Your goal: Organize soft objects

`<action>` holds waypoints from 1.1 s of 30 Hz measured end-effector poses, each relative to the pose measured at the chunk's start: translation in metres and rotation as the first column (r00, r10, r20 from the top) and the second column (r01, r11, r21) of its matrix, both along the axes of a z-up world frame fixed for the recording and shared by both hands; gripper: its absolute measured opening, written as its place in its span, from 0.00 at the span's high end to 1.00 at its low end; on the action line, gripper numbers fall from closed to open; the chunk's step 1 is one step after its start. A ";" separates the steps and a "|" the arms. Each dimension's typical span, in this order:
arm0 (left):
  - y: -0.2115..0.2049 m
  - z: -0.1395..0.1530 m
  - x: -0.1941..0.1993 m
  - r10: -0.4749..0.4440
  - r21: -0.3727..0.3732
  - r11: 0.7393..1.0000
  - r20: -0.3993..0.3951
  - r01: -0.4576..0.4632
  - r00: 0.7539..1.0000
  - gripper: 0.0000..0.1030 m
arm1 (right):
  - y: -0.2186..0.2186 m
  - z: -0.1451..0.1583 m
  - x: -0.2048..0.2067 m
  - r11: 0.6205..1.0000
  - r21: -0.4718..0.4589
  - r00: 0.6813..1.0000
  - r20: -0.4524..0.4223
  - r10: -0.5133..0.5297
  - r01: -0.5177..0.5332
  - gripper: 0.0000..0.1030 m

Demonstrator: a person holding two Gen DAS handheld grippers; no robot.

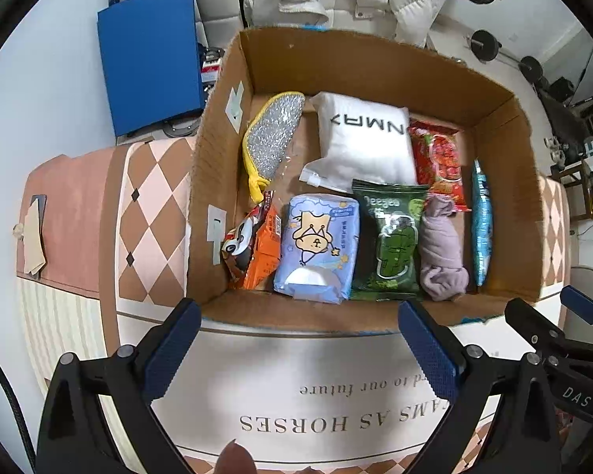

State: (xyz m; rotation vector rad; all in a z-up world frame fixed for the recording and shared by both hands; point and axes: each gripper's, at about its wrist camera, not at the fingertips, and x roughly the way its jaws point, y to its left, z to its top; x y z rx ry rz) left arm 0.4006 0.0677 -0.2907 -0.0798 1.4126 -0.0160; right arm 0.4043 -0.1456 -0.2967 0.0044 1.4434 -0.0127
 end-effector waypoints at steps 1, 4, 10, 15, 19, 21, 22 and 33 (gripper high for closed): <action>0.000 0.005 -0.003 0.000 0.000 1.000 0.009 0.000 1.000 0.01 | -0.001 0.004 -0.002 1.000 0.000 1.000 0.007 -0.002 0.002 0.00; -0.004 0.033 -0.023 -0.002 0.017 1.000 0.083 0.001 0.997 0.01 | -0.003 0.022 -0.013 1.000 -0.019 0.998 0.056 -0.005 0.006 0.00; -0.012 0.085 -0.068 -0.007 0.046 0.999 0.207 -0.003 0.978 0.01 | -0.010 0.068 -0.054 1.000 -0.022 0.987 0.161 0.001 0.003 0.00; -0.017 0.125 -0.108 0.006 0.026 1.000 0.291 -0.014 0.957 0.01 | -0.017 0.107 -0.099 1.000 -0.008 0.972 0.234 0.012 -0.010 0.00; -0.024 0.153 -0.140 -0.001 0.032 0.999 0.350 -0.010 0.937 0.01 | -0.020 0.139 -0.138 1.000 -0.002 0.959 0.281 0.025 -0.025 0.00; -0.027 0.168 -0.158 -0.008 0.034 0.999 0.378 -0.005 0.926 0.01 | -0.022 0.155 -0.158 1.000 -0.005 0.952 0.306 0.028 -0.027 0.00; -0.028 0.173 -0.163 -0.013 0.032 0.999 0.388 0.000 0.922 0.01 | -0.023 0.162 -0.166 1.000 -0.006 0.948 0.317 0.030 -0.030 0.00; -0.041 0.231 -0.226 -0.052 0.054 0.998 0.495 0.029 0.867 0.01 | -0.027 0.246 -0.248 1.000 -0.008 0.886 0.462 0.028 -0.028 0.00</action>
